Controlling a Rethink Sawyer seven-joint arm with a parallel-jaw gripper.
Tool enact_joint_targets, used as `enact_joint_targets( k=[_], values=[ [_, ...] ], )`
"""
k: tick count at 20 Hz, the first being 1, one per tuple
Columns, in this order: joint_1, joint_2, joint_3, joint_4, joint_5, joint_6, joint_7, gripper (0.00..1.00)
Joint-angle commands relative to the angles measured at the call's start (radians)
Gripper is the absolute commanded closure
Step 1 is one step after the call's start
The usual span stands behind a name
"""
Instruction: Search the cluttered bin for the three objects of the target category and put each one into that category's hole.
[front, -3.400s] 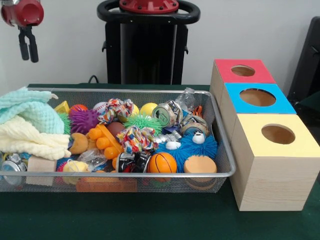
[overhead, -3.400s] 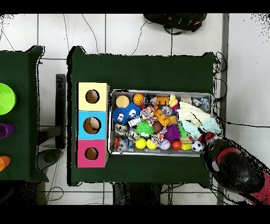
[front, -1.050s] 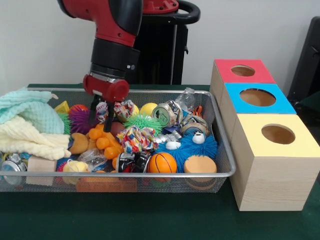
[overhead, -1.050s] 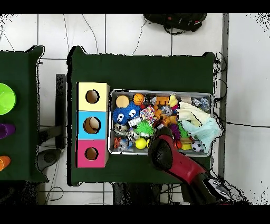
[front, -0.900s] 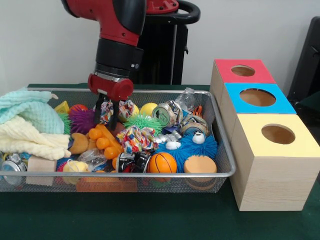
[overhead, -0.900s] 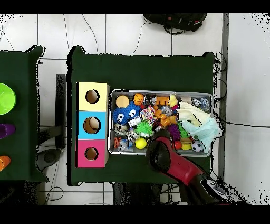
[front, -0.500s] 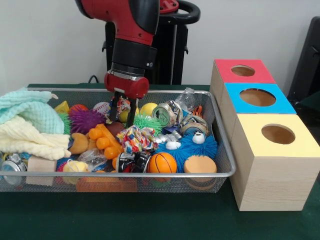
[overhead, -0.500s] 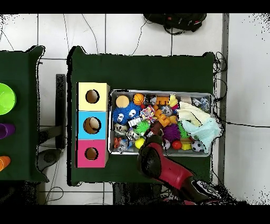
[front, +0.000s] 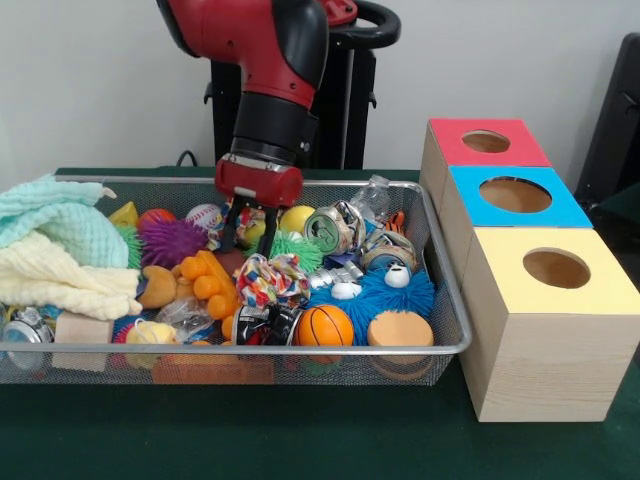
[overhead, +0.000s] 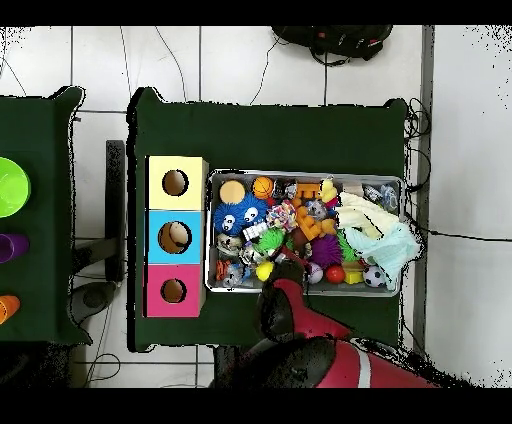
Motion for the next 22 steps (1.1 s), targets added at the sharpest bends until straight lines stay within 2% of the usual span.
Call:
enact_joint_targets(
  k=[1,6,13,20,22],
  values=[
    [0.014,0.213,0.014,-0.060,-0.014,-0.099,0.225,0.00],
    [-0.010,0.239,0.024,-0.075,-0.037,-0.136,0.215,0.00],
    [-0.029,0.234,0.031,-0.062,-0.065,-0.105,0.198,0.00],
    [-0.057,0.163,0.055,-0.010,-0.059,0.109,0.146,0.00],
    [-0.059,0.171,0.053,-0.009,-0.052,0.120,0.147,0.00]
  ],
)
